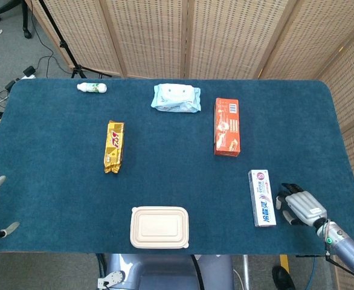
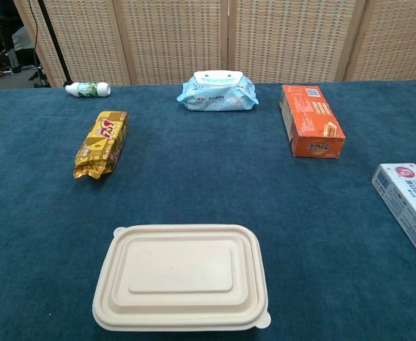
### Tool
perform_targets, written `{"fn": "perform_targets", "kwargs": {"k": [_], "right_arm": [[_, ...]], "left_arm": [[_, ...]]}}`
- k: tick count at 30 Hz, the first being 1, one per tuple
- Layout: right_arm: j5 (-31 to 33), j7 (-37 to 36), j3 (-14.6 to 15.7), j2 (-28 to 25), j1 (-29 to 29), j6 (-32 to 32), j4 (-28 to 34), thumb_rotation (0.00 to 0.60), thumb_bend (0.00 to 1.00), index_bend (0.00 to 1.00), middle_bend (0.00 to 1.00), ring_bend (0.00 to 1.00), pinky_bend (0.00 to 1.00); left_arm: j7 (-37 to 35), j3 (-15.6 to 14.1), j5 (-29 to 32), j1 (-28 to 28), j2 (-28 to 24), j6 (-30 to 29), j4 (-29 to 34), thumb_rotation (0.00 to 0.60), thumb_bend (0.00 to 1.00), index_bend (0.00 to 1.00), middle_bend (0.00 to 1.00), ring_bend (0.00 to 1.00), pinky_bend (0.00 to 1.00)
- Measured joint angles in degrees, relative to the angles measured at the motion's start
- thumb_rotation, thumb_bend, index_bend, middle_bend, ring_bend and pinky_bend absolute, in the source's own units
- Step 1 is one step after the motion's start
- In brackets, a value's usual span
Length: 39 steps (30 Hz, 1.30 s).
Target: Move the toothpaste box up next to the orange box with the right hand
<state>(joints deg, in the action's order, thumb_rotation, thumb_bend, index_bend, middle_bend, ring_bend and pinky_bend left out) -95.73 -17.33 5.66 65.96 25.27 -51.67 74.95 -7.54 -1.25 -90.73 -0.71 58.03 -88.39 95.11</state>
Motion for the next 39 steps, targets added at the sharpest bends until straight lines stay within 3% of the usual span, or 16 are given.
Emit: {"fn": "perform_targets", "kwargs": {"k": [7,18,31,39], "right_arm": [[0.8,-0.3,-1.2,2.6,2.6,1.0,4.0,0.6,0.52,0.45,0.3,0.07,0.07],[7.8,-0.1,-5.7,6.7,6.1,4.2,7.1,0.6,0.51,0.46,0.31,0.07,0.07],[17.5,11.2,-9.6,14.7,8.7,6.6,8.6,0.6,0.5,0.46,0.31,0.07,0.07],[26.7,18.0,-13.1,17.7,10.9,7.2,9.7,0.6,0.5,0.46,0.31,0.07,0.07]], "left_arm": [[-0.3,0.1,0.2,0.0,-0.1,0.1,0.0,0.6,0.0,0.0,0.0,0.0,0.0],[-0.2,0.2,0.6,-0.2,0.0,0.5,0.0,0.6,0.0,0.0,0.0,0.0,0.0],[-1.0,0.5,1.3,-0.4,-0.2,0.9,0.0,0.6,0.0,0.0,0.0,0.0,0.0],[-1.7,0.7,1.7,-0.5,-0.5,1.3,-0.1,0.6,0.0,0.0,0.0,0.0,0.0]]}}
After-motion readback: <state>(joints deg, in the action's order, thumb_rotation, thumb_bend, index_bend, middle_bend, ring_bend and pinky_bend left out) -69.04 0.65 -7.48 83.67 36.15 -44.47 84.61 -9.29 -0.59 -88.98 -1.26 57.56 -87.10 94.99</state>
